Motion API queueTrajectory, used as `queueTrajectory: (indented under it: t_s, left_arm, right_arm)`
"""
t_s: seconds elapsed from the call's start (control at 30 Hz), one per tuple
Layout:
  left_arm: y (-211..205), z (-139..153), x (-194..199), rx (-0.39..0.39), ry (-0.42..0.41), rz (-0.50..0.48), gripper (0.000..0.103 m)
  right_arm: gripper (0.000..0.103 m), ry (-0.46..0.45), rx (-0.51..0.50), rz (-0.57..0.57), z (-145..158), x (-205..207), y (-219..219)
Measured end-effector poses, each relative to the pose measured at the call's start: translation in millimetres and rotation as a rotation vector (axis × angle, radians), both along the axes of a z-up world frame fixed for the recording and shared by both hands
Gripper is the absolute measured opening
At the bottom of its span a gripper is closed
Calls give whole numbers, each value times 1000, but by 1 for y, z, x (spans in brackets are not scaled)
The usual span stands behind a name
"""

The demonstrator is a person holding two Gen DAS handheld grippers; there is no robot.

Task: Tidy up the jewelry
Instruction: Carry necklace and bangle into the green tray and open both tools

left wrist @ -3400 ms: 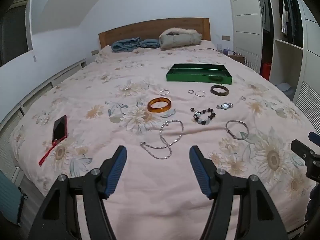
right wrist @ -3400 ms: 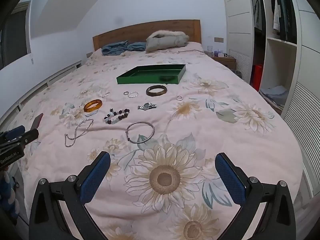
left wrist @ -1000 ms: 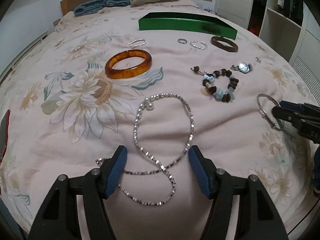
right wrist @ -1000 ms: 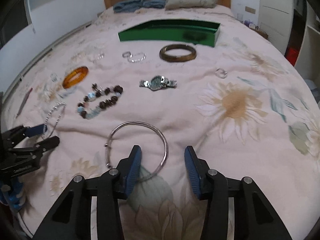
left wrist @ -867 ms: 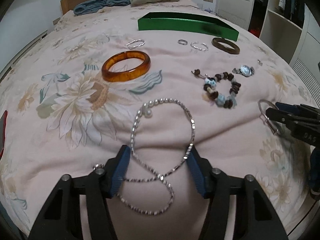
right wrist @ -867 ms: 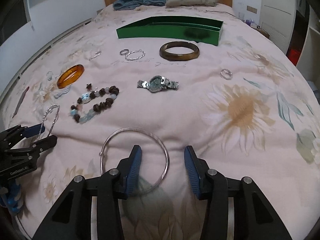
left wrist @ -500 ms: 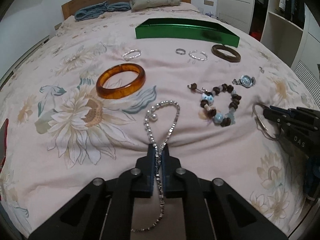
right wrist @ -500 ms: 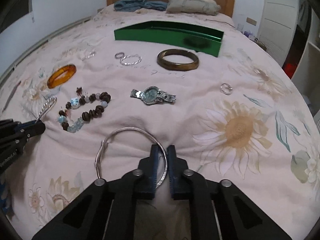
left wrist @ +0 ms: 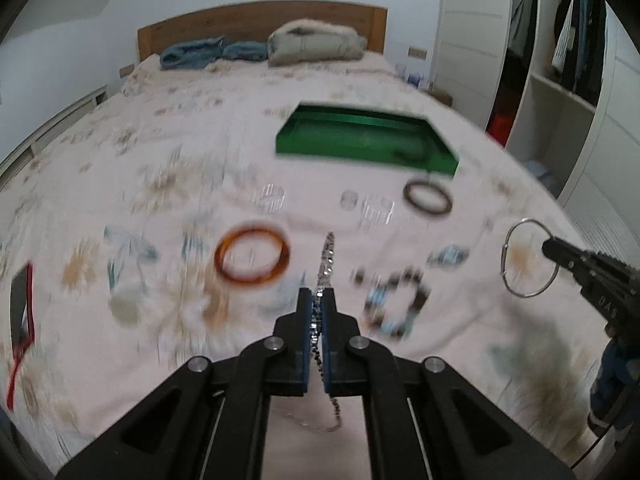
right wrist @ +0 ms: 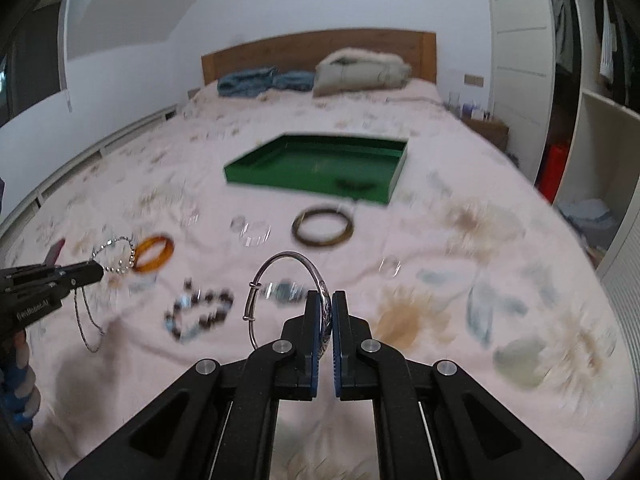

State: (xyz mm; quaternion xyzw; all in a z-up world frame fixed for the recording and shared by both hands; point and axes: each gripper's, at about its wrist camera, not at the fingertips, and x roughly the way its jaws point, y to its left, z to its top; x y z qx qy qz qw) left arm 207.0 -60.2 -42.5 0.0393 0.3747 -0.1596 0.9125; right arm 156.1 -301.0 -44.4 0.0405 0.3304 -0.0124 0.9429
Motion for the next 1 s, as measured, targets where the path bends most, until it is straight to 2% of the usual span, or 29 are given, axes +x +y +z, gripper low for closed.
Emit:
queueTrajectory:
  t_s: [0.13,0.23,0.33,0.5,0.63,0.73,0.9,1.0]
  left_arm:
    - [-20,40,34,-31,-50,-22,3]
    - [-40,65,75,-56,-63,-29,3]
    - [-62,74,115,-59,-61,-37,3]
    - [-105,57,191,-32,-14,-38,3]
    - [-131,34,243,-4,24,-33,3]
    - [-144,24,282,-19,38,-30,3]
    - [-143,8,324,-72,59,-3,3]
    - [-141,-20,340,-25,122,20,4]
  right_arm:
    - [5,-44,-16,-38,30,28,-24]
    - [5,-68,3,-69,47,58,-44]
    - [5,-80,29,-89,55,101,-61]
    - [5,-54,50,-78,39,174,-67]
    - [5,-1,73,-49,10,235,-63]
    - [5,51,81,-40,-14,270,-64]
    - [5,122,52,-61,-45,302,-74]
    - [5,158,33,-60,-56,307,-76]
